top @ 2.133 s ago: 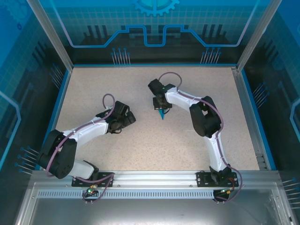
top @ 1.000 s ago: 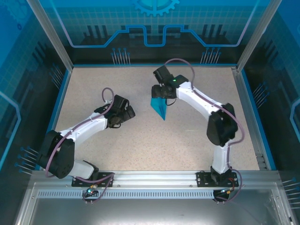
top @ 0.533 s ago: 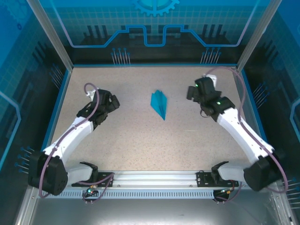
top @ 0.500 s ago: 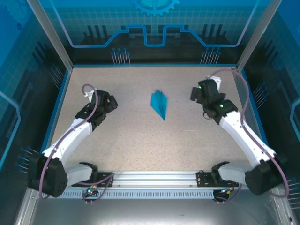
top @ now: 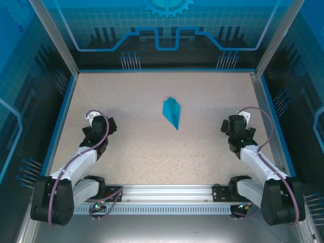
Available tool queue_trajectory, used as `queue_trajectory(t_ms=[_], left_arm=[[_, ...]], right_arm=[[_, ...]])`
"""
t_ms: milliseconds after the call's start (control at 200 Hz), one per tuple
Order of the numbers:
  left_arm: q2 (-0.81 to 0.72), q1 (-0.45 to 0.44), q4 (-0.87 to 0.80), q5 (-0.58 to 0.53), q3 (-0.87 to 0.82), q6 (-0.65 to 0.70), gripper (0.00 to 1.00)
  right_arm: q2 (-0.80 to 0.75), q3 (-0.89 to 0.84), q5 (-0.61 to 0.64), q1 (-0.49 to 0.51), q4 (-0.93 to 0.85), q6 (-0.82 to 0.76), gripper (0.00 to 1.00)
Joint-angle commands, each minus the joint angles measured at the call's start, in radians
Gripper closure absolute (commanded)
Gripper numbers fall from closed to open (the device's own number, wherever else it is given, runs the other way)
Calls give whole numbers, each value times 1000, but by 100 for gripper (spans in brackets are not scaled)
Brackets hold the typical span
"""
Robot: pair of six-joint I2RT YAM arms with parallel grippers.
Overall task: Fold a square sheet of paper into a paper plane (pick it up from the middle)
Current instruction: Reset both arms
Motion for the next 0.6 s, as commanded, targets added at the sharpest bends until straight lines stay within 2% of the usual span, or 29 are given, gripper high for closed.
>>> queue_trajectory(t_ms=[0,195,495,595], left_arm=[[41,48,238,148,-46,96,1],[158,106,451,395,-63,146,1],[312,141,711,507,-80,189,1],[385,141,721,536,-49,205,2]], right_arm=[[24,-66,-96,-14,314,-100,1],[95,-104,-211,-13,506,-183,1],[198,-104,-286,-14,682,-255,1],[251,-93,-299,-16,742,-274,1]])
